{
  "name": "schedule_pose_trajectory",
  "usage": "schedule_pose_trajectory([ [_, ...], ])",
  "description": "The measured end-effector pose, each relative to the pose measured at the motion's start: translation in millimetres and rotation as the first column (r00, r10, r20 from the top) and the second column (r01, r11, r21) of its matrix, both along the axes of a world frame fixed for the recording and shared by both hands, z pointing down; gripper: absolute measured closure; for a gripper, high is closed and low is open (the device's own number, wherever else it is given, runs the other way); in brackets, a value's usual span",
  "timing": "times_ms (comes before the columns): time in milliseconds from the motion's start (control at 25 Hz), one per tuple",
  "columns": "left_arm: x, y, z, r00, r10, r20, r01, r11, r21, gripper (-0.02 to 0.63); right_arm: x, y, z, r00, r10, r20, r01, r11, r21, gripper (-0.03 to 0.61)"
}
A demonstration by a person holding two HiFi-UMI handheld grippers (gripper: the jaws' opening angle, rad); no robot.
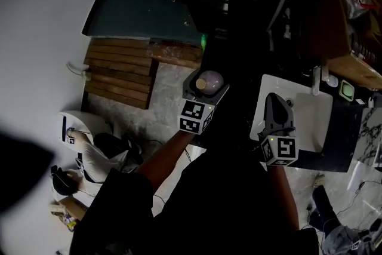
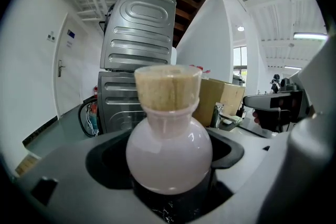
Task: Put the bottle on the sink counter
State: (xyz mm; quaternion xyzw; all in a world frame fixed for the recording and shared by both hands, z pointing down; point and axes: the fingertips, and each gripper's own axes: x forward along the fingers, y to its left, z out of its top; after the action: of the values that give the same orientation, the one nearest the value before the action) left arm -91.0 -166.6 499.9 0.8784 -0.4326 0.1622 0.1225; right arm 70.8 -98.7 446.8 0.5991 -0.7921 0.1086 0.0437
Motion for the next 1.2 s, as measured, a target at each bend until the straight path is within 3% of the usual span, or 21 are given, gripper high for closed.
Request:
schedule_pose_trajectory([
  [840,17,-68,46,0.999,-0.031,0.025,0.033,0.998,-0.062,0.209,-16,-68,23,0.995,-0.103,0.007,0.103,0.994,-0.033,0.540],
  [1200,18,-100,67,0.998,-0.056,0.042,0.059,0.995,-0.082,0.209,-37,-97,28,0.983,-0.173,-0.066,0.173,0.985,-0.019,0.540],
])
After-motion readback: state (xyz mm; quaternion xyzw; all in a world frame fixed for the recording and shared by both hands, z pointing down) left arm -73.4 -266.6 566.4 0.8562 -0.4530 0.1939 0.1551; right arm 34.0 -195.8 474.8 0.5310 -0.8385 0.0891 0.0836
